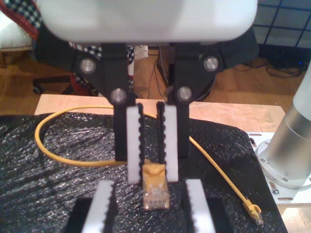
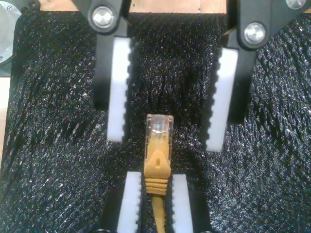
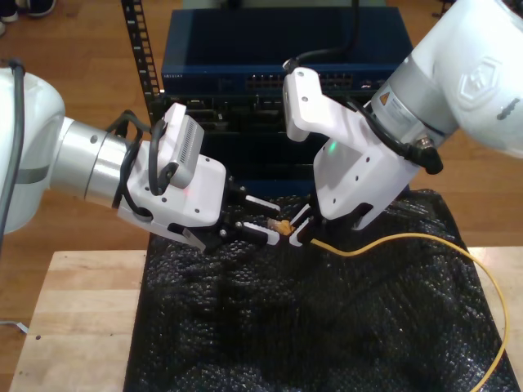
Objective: Grab the cable and plug it in
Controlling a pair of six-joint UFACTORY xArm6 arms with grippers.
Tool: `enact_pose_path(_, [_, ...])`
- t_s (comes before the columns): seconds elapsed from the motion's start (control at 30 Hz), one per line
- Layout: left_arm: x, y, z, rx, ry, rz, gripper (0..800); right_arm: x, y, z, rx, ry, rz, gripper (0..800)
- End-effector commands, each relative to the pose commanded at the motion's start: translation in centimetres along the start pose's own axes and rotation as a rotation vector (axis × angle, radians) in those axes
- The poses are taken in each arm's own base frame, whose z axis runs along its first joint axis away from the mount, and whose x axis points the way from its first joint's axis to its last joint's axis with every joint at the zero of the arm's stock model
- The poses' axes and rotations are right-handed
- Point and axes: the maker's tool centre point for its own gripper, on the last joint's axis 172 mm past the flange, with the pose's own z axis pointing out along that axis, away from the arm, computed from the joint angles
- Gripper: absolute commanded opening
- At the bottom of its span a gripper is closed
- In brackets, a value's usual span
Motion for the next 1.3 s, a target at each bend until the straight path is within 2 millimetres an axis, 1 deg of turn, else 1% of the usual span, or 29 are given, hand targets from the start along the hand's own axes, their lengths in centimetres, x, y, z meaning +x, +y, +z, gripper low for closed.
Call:
enact_pose_path(0.17, [0.0, 0.0, 0.0, 0.000, 0.000, 0.002, 262, 0.0, 0.0, 0.0, 0.000, 0.000, 0.002, 9])
enact_pose_path(0.23, [0.0, 0.0, 0.0, 0.000, 0.000, 0.002, 224, 0.0, 0.0, 0.0, 0.000, 0.000, 0.002, 9])
enact_pose_path(0.3, [0.1, 0.0, 0.0, 0.000, 0.003, 0.001, 206, 0.0, 0.0, 0.0, -0.002, 0.000, 0.002, 10])
enact_pose_path(0.37, [0.2, 0.2, 0.1, -0.006, 0.007, 0.003, 139, 0.0, 0.0, 0.0, 0.000, 0.000, 0.002, 10])
enact_pose_path(0.43, [0.4, 0.5, 0.2, -0.017, 0.012, 0.003, 118, 0.0, 0.0, 0.0, 0.000, 0.000, 0.000, 12])
enact_pose_path(0.57, [0.4, 0.6, 0.2, -0.020, 0.014, 0.005, 32, 0.0, 0.0, 0.0, 0.000, 0.001, 0.000, 23])
enact_pose_path(0.7, [0.7, 0.7, 0.1, -0.020, 0.014, 0.013, 6, 0.1, 0.0, -0.1, -0.002, 0.002, 0.000, 41])
enact_pose_path(0.77, [0.7, 0.8, 0.2, -0.023, 0.015, 0.013, 3, 0.0, 0.0, 0.0, -0.001, 0.002, 0.000, 64])
enact_pose_path(0.83, [0.7, 0.9, 0.2, -0.024, 0.015, 0.012, 2, 0.1, 0.0, -0.1, -0.004, 0.003, 0.000, 113])
enact_pose_path(0.87, [0.7, 0.9, 0.2, -0.024, 0.015, 0.010, 2, 0.1, 0.0, -0.2, -0.006, 0.003, -0.001, 150])
enact_pose_path(0.9, [0.7, 0.9, 0.2, -0.025, 0.015, 0.009, 3, 0.1, 0.0, -0.3, -0.007, 0.004, -0.001, 216])
enact_pose_path(0.97, [0.5, 0.9, 0.3, -0.025, 0.016, 0.005, 2, 0.2, -0.1, -0.4, -0.009, 0.005, -0.005, 418])
enact_pose_path(1.07, [0.4, 0.8, 0.2, -0.020, 0.014, 0.003, 5, 0.5, 0.0, -0.9, -0.025, 0.011, -0.012, 601])
enact_pose_path(1.1, [0.3, 0.8, 0.2, -0.019, 0.015, 0.002, 3, 0.6, 0.1, -1.0, -0.029, 0.010, -0.014, 648])
enact_pose_path(1.23, [0.0, 0.7, 0.4, -0.029, 0.018, -0.008, 5, 0.8, 0.6, -1.7, -0.051, 0.014, -0.026, 738])
enact_pose_path(1.3, [-0.2, 0.5, 0.5, -0.032, 0.022, -0.019, 5, 0.8, 0.9, -1.9, -0.056, 0.015, -0.024, 739])
